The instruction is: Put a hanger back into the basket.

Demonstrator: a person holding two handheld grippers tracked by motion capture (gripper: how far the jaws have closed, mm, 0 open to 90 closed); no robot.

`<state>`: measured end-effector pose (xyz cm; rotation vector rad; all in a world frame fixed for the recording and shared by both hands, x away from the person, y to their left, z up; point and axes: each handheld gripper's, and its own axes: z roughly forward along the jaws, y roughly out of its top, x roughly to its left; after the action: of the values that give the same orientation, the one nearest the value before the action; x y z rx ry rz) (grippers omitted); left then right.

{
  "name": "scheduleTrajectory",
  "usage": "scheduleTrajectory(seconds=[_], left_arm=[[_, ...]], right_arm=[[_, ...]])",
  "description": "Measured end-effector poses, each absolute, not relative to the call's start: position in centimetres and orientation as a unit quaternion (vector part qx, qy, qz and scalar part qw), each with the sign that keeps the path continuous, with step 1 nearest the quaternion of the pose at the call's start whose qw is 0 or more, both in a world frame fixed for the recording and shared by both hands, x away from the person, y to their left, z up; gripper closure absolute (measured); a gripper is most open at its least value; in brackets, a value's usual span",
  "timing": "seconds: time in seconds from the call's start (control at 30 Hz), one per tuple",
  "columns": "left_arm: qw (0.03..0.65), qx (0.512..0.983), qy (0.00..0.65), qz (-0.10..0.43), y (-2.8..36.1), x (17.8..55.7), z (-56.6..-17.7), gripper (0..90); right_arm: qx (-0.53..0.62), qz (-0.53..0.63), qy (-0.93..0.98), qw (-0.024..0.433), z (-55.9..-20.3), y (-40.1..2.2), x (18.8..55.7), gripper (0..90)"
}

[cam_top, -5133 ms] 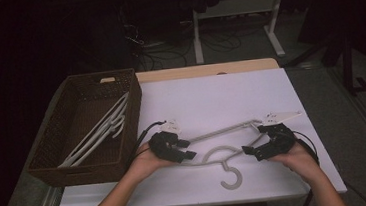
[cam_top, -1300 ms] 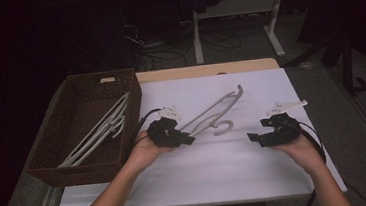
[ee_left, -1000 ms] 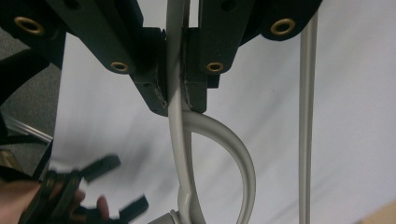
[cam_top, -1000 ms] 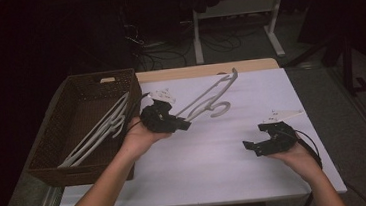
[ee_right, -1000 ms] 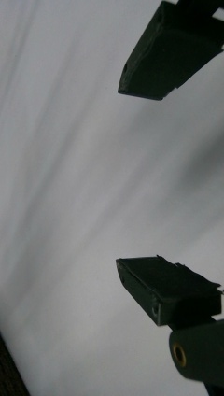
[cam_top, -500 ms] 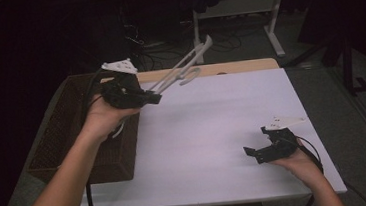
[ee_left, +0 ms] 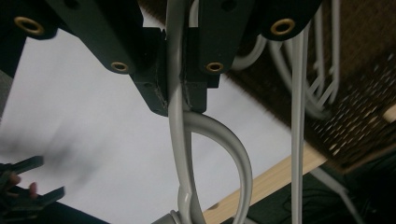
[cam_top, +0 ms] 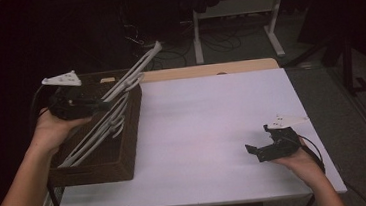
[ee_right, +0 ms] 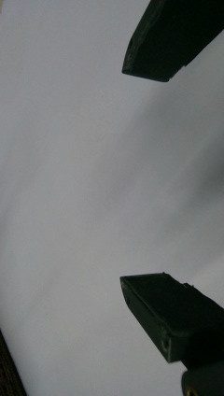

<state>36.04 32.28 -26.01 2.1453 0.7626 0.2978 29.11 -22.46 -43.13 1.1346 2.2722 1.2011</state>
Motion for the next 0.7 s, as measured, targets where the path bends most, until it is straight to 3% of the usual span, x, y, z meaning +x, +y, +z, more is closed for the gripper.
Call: scheduleTrajectory(seconds=[0.33, 0.7], left_arm=[[0.4, 0.832, 0.364, 0.125, 39.0, 35.9, -29.7, 82.0], [0.389, 0.837, 0.37, 0.11, 40.9, 35.6, -32.4, 82.0]], right_arm=[[0.406, 0.417, 0.796, 0.165, -43.3, -22.7, 29.4, 1.0], [0.409, 0.418, 0.794, 0.167, -43.3, -22.9, 29.4, 1.0]])
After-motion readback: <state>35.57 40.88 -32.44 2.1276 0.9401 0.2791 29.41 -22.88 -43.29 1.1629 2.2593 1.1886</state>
